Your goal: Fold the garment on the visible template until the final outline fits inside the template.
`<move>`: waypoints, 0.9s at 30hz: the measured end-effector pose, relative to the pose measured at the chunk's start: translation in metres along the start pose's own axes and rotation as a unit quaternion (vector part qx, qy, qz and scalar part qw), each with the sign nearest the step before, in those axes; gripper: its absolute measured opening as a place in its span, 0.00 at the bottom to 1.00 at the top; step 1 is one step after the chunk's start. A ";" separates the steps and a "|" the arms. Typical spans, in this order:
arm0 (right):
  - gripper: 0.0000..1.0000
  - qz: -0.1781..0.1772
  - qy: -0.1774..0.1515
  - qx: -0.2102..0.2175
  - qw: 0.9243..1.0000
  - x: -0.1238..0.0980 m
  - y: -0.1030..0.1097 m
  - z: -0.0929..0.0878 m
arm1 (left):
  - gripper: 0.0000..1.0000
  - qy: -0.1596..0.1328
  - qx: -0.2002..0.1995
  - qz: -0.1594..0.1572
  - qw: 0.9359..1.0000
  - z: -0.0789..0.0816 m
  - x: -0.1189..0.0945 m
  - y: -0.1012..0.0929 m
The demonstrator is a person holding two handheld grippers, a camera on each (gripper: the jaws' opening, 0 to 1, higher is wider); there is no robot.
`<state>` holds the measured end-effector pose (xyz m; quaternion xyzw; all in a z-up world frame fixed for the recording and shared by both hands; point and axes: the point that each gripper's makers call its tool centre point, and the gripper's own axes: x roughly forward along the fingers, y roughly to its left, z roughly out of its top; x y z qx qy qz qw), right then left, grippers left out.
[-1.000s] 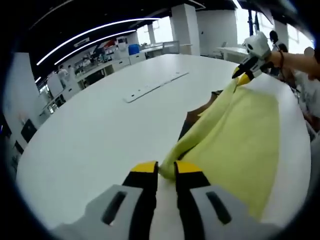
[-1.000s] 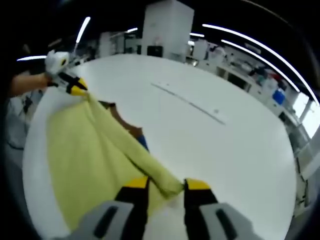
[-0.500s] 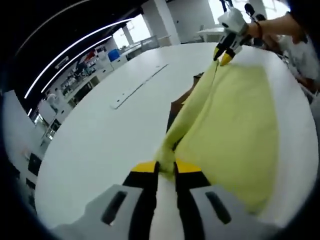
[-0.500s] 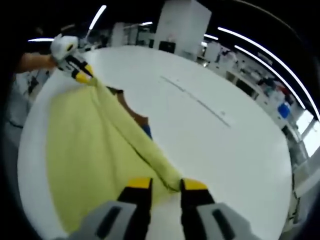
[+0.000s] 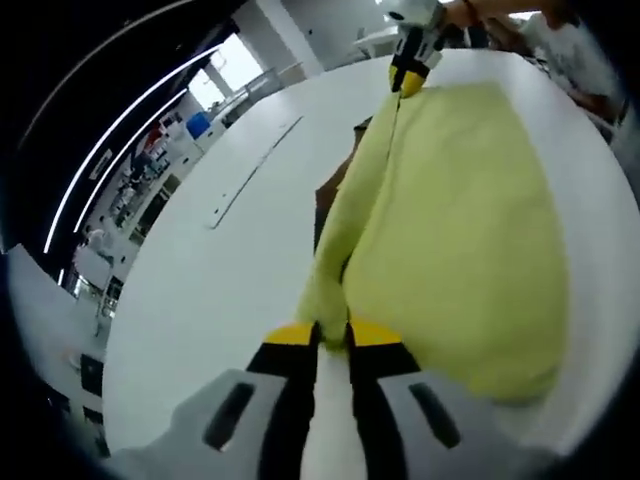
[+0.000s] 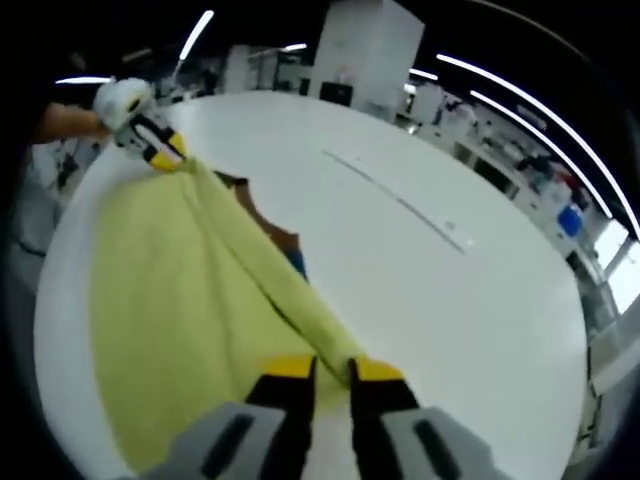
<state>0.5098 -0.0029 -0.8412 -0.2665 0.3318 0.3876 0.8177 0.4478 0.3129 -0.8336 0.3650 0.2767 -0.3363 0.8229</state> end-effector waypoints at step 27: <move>0.00 -0.037 -0.038 0.013 0.999 -0.008 -0.018 0.019 | 0.00 -0.015 -0.028 0.056 0.998 0.008 -0.005 0.033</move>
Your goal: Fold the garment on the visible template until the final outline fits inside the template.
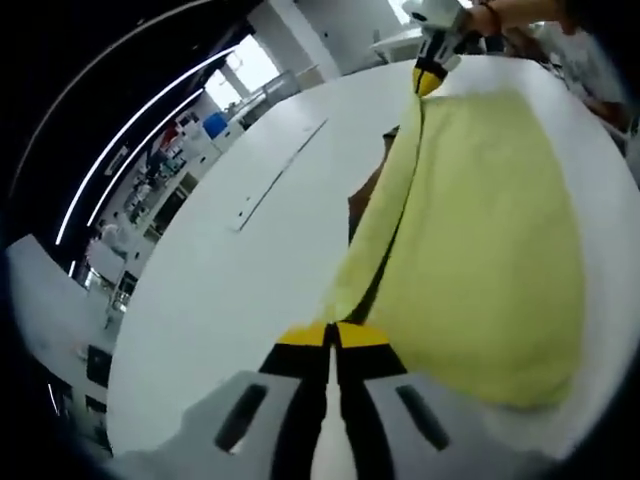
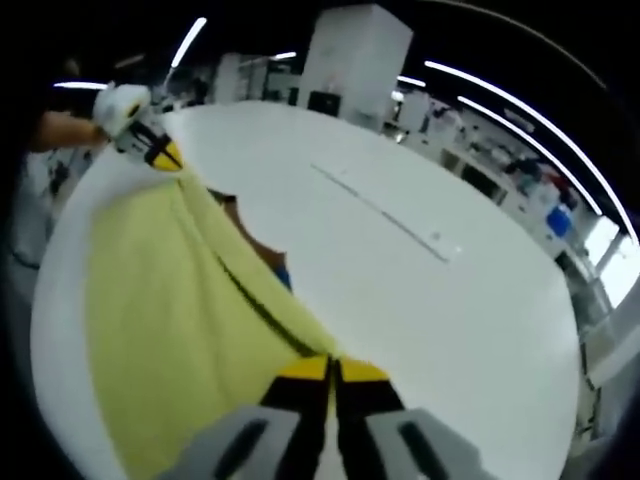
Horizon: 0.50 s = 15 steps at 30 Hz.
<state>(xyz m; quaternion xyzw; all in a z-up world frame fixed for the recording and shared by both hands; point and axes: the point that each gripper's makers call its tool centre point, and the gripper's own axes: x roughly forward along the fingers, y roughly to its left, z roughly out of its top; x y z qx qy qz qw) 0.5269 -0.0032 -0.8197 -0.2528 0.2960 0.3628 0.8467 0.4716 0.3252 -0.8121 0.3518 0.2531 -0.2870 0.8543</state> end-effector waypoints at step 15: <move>0.00 -0.036 -0.022 0.045 0.998 0.018 -0.017 0.008 | 0.00 -0.023 -0.163 0.061 0.985 0.001 0.022 0.033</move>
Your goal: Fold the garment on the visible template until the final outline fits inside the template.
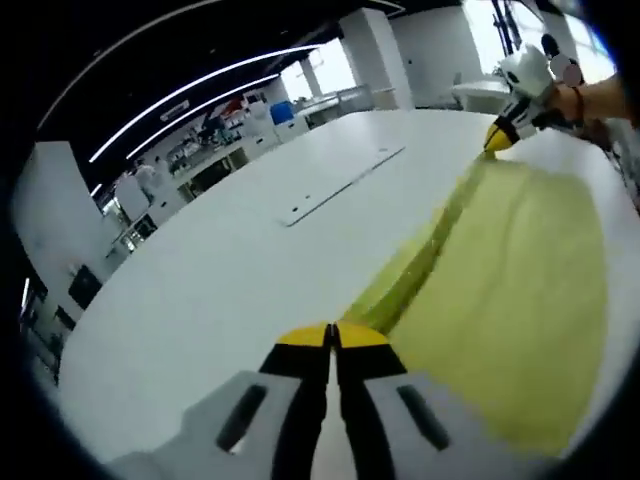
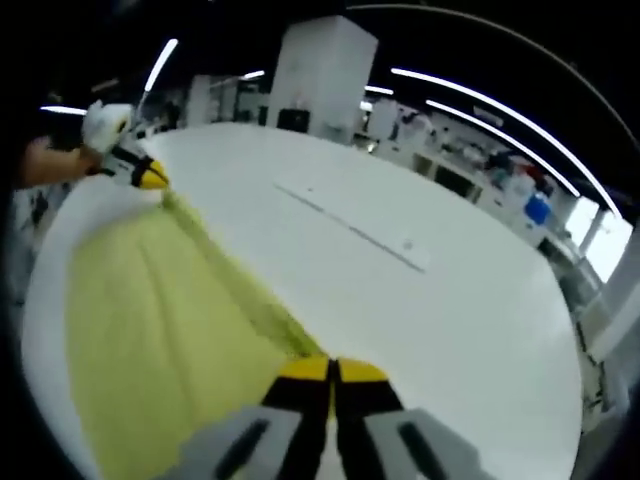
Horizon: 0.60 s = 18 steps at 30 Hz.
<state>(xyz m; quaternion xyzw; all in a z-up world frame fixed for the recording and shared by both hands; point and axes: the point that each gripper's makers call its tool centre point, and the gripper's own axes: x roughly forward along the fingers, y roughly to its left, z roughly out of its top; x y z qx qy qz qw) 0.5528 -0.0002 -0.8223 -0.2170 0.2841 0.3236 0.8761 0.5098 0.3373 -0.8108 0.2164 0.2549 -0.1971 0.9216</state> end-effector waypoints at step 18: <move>0.63 0.045 0.017 0.122 0.991 -0.022 0.018 -0.009 | 0.46 -0.048 -0.213 -0.003 0.976 0.003 -0.025 0.008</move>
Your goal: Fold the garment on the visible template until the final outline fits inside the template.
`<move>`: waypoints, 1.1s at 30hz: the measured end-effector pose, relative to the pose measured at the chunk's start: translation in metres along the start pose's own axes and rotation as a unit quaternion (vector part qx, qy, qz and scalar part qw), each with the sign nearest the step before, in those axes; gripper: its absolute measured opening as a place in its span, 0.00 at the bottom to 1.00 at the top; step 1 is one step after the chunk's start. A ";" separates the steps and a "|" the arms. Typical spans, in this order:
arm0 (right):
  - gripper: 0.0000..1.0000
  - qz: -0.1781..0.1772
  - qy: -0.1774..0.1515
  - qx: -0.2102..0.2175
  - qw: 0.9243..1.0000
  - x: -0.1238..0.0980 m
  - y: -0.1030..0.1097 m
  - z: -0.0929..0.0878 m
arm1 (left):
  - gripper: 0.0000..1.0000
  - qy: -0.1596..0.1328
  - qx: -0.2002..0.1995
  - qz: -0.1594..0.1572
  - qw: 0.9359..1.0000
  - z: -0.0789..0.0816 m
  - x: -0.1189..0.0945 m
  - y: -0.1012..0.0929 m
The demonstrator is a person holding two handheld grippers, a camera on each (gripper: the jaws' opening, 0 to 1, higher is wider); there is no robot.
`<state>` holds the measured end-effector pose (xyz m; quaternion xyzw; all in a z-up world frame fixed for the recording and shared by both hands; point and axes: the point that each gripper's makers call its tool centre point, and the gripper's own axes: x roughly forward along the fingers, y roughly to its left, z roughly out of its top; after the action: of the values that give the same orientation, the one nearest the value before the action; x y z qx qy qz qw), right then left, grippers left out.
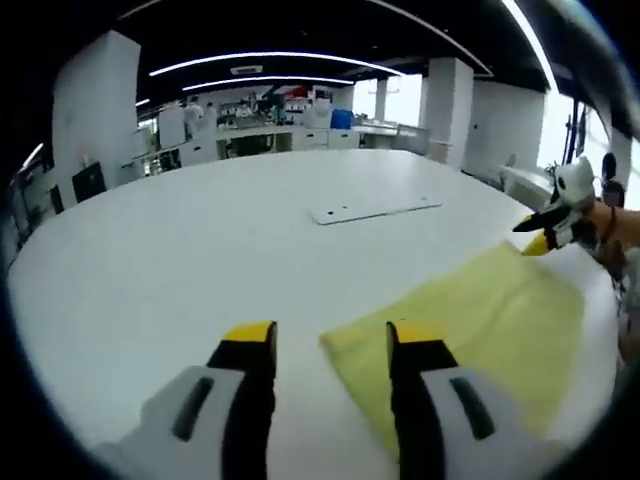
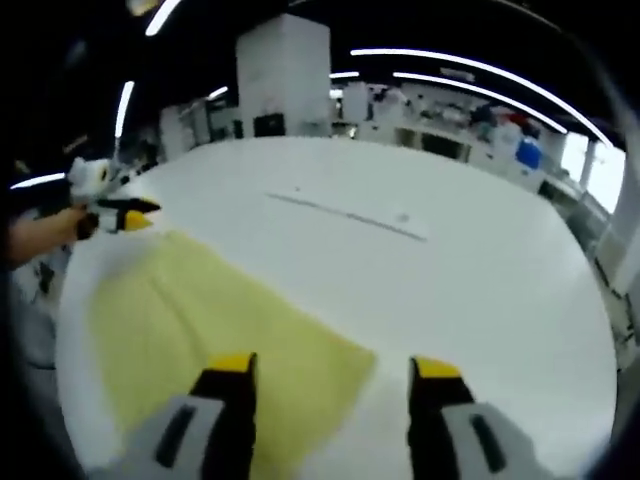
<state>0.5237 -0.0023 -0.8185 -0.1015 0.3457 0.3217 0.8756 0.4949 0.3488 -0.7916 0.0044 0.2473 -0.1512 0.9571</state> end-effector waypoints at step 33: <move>0.99 0.077 -0.010 0.010 0.997 -0.073 0.065 -0.030 | 0.96 -0.014 0.045 -0.071 0.996 -0.030 -0.098 -0.057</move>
<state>0.4260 0.0000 -0.7888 -0.0633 0.3472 0.3856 0.8525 0.3829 0.3249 -0.7678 0.0280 0.2267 -0.2299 0.9460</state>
